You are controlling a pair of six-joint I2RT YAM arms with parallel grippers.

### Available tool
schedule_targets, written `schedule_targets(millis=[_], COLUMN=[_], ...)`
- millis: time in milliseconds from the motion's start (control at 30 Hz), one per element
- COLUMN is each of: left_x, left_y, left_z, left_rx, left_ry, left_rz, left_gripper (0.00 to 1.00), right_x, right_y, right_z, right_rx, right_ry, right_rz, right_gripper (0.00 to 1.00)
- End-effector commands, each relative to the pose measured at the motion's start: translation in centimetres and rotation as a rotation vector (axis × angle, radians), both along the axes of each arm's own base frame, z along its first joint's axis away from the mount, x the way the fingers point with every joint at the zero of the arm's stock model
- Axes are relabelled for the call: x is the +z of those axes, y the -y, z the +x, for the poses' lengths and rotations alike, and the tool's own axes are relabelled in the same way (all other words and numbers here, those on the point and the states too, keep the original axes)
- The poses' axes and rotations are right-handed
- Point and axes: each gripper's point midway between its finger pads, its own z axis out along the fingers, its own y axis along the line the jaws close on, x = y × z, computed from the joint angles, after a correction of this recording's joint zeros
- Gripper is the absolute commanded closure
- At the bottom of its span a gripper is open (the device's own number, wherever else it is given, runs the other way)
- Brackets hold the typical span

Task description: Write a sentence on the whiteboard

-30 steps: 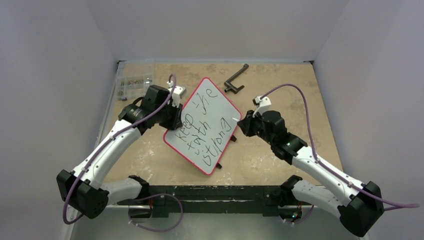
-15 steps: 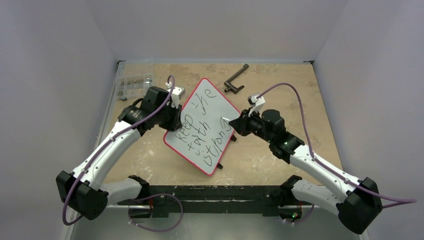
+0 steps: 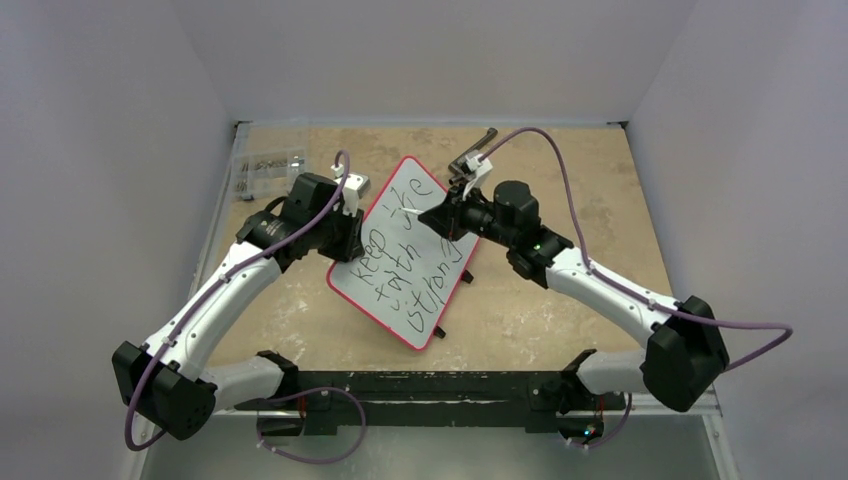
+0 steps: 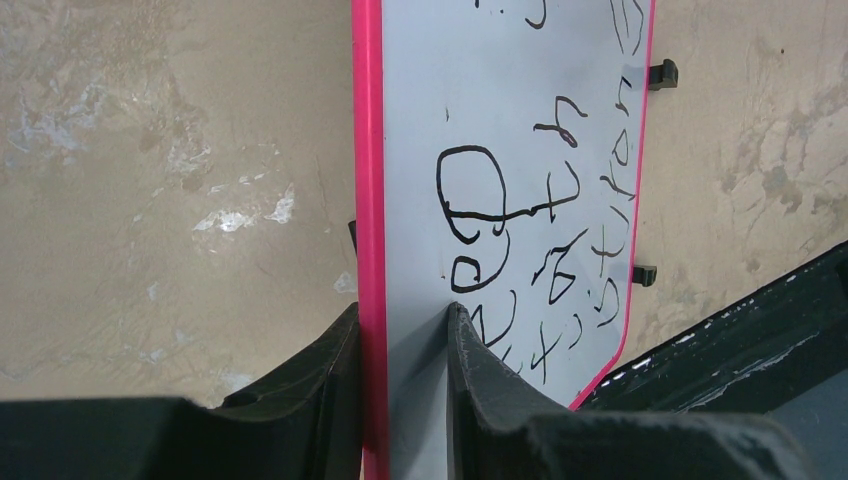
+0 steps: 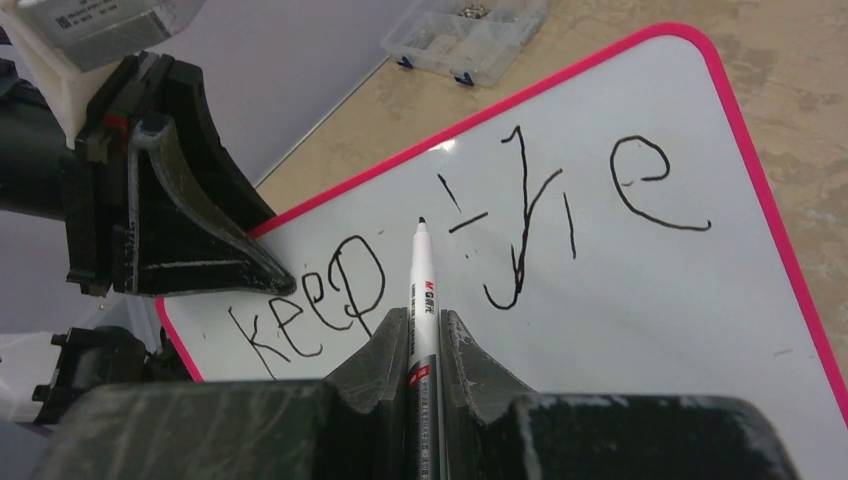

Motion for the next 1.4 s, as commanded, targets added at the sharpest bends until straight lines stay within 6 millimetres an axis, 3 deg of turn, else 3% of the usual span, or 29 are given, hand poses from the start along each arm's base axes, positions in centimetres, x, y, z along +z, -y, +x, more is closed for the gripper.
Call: schedule_targets(millis=[0,400,567,833,1100,1367], left_x=[-3.6,-3.6,-3.6,-3.6,-4.0,-3.9], left_y=[-4.2,-4.3,-4.8,-5.3,-5.2,-4.6], left_z=[-1.2,-1.2,-1.4,-1.8,-1.8,-1.8], left_rx=[0.007,0.013,0.035,0.058,0.052,0.029], left_ry=[-0.061,-0.057,-0.058,-0.053,-0.069,-0.069], left_rz=[0.258,0.262,0.277,0.281,0.286,0.259], left_gripper=[0.99,0.99,0.86,0.74,0.59,0.57], right_x=[3.3,1.6,1.3,2.8,2.7,2.5], right_y=[-2.3,-4.3,-3.6,-1.6,-0.8,-0.1], right_z=[0.7,2.6,2.4,1.2,0.5,0.2], right_rx=[0.05,0.032,0.007,-0.036,-0.049,-0.068], right_ry=[0.071,0.033,0.027,0.048,0.043,0.041], right_rz=[0.06,0.029,0.017,0.029,0.032,0.03], right_gripper=[1.0,1.0,1.0,1.0,1.0,1.0])
